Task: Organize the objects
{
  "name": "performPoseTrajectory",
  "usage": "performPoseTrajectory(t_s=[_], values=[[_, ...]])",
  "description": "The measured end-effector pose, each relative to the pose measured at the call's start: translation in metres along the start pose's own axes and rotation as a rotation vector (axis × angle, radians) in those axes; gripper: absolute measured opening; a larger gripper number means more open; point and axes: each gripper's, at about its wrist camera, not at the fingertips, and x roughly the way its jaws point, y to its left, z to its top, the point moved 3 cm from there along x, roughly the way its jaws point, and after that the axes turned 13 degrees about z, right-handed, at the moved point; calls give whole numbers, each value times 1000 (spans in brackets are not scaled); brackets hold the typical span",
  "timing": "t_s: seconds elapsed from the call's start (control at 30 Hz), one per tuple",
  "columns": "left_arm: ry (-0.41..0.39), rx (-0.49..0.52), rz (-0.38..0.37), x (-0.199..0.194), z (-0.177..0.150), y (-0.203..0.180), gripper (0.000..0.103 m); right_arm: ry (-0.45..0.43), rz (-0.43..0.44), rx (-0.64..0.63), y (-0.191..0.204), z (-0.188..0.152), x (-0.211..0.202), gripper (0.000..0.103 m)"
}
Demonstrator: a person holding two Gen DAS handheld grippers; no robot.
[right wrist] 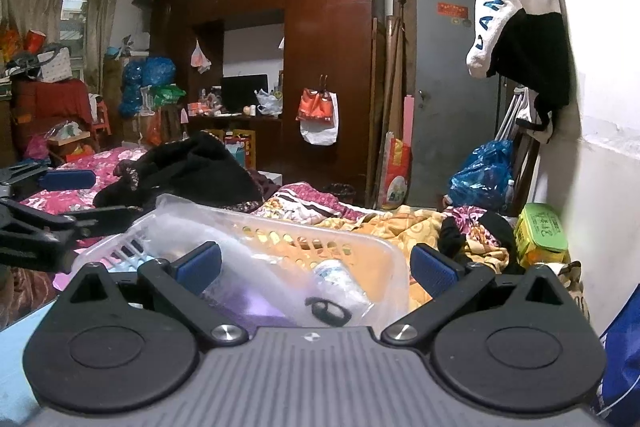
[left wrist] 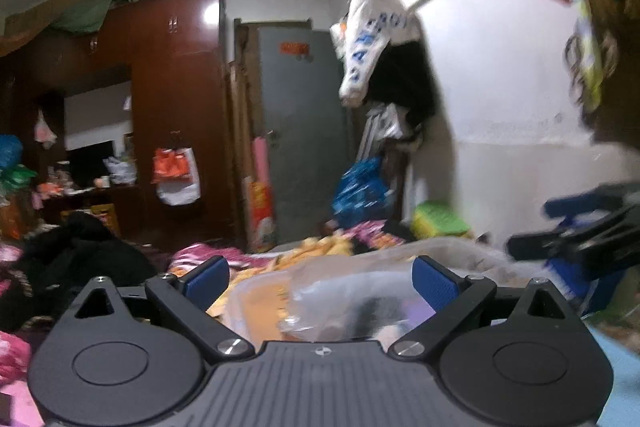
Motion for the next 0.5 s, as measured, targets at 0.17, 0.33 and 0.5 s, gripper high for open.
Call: performPoseTrajectory(t_s=[0.17,0.33,0.5], values=[[-58,-28,-21,-40,-2,7,99,-126,-219,-20,26,-5,-30,103],[-26,-34,19,-74,-7,14,99,-163,-242,-110,72,-16,-62,103],[19,0,27,-99,-22,4,99,66,-164,-51,91,-34,-64,103]])
